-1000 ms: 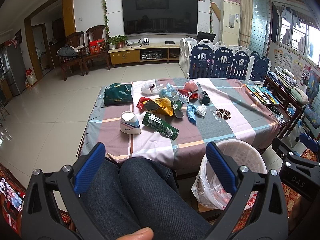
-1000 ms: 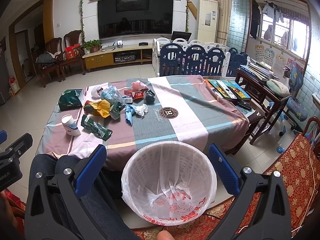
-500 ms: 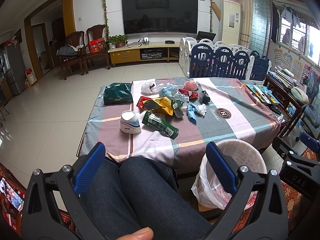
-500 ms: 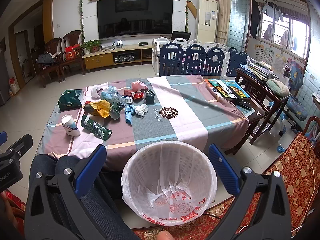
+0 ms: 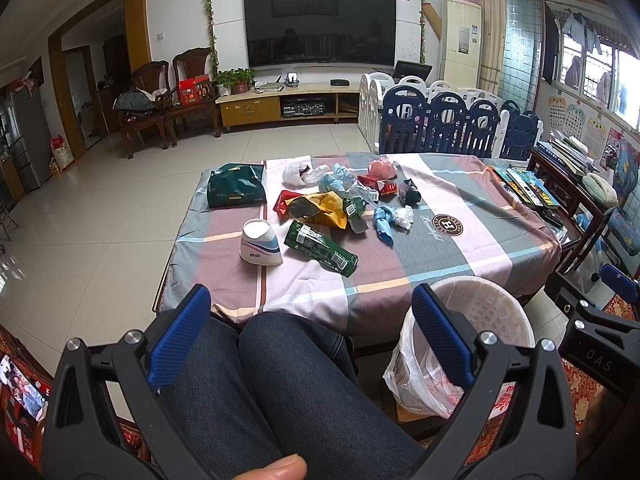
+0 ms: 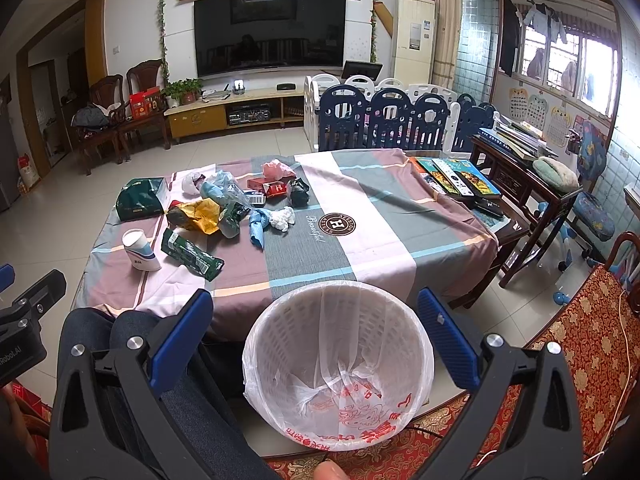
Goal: Collect trash
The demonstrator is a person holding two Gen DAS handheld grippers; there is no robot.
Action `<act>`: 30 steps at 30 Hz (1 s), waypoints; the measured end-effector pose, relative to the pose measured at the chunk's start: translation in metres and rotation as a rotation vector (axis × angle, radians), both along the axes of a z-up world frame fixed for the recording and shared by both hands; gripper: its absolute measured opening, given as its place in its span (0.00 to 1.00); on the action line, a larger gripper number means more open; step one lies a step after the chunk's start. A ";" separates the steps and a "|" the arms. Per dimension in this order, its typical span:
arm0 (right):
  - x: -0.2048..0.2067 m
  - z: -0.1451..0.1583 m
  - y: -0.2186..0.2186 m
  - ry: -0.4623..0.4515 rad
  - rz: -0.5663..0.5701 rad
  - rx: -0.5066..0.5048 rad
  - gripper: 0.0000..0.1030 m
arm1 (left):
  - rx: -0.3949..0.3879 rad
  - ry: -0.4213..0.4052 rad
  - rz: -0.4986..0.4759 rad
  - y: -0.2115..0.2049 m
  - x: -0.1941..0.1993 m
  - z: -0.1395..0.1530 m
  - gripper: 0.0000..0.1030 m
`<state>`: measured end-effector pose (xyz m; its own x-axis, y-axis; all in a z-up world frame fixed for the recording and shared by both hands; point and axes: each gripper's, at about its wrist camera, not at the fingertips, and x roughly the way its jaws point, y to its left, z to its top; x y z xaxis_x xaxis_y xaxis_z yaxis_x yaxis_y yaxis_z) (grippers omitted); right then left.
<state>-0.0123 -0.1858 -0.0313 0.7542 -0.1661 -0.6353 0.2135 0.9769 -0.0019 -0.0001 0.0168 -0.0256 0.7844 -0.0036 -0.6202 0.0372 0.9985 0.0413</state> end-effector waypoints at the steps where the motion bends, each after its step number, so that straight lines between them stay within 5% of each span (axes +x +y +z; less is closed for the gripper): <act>1: -0.001 -0.001 0.000 0.000 0.000 0.000 0.97 | 0.000 0.000 0.000 0.000 -0.001 0.000 0.97; 18: 0.002 -0.007 0.003 0.002 0.018 0.021 0.97 | 0.005 0.027 -0.008 0.004 -0.001 -0.021 0.97; 30: 0.050 -0.007 0.015 -0.003 0.057 0.000 0.97 | -0.005 0.042 -0.011 0.019 0.036 -0.049 0.97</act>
<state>0.0380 -0.1704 -0.0379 0.7645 -0.1227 -0.6329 0.1574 0.9875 -0.0013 0.0361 0.0361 -0.0746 0.7577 -0.0152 -0.6525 0.0500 0.9981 0.0348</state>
